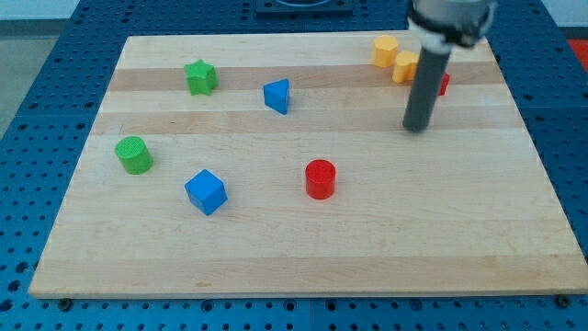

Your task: Slide the red circle and blue triangle towards the yellow blocks

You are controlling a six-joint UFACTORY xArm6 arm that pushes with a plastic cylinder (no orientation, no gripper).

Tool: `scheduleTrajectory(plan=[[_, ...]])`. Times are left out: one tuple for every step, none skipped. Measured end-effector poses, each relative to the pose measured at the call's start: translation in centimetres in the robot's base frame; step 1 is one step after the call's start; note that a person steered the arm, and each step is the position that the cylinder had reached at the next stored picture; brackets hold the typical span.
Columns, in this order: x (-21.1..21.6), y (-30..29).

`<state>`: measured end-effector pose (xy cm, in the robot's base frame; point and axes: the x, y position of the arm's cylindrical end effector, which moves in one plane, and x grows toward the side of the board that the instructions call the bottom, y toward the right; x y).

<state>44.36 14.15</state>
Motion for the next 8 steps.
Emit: scheduleTrajectory(plan=[[8.3, -4.5], [7.6, -13.3], [1.8, -14.5], [-2.9, -14.1], [-3.3, -14.2], [-3.4, -15.2], [-3.5, -16.1], [-3.7, -16.5]])
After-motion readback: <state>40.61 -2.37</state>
